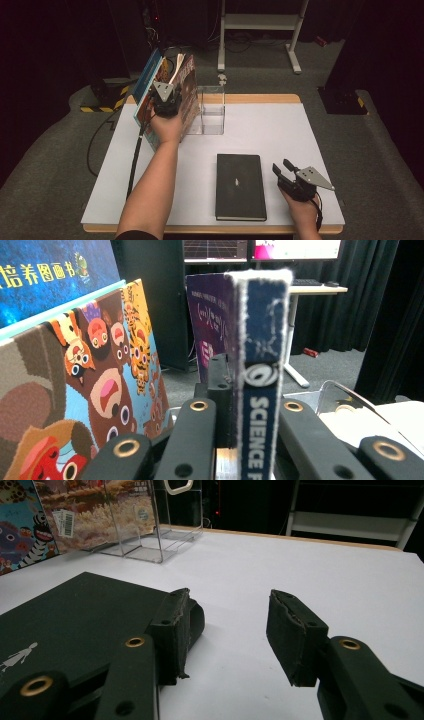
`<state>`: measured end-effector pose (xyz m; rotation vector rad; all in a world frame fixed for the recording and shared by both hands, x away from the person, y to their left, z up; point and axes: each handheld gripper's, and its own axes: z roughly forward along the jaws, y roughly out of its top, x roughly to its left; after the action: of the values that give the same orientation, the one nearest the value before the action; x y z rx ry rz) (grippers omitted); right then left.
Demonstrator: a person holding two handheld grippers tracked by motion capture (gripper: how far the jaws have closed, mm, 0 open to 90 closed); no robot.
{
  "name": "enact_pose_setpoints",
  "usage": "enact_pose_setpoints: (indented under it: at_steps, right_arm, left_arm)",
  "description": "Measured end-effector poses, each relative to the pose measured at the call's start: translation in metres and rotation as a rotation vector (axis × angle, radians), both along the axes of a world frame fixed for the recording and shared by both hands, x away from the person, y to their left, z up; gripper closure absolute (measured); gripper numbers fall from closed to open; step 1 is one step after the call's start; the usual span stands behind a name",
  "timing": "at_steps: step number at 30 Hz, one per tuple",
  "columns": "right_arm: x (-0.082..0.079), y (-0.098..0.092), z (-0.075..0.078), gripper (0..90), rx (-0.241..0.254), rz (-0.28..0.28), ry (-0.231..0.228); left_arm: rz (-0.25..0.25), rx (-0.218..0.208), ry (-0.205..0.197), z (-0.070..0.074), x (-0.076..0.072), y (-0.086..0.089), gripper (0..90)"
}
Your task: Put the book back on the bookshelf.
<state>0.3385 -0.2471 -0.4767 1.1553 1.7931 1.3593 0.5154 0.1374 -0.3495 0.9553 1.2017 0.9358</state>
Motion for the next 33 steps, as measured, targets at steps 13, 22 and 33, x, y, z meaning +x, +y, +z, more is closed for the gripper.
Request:
enact_pose_setpoints:
  at_steps: [13,22,33]
  right_arm:
    - [0.000,0.000,-0.001,51.9,0.010,0.003,0.009]
    - [0.000,0.001,-0.001,51.9,0.012,0.006,0.011]
    - [0.001,0.002,-0.001,51.9,0.006,0.010,0.011]
  left_arm:
    - [-0.010,0.026,-0.018,-0.011,-0.010,-0.002,83.4]
    - [0.001,0.035,-0.015,-0.012,-0.011,0.002,81.2]
    - [0.000,0.027,0.004,-0.011,-0.011,0.006,77.2]
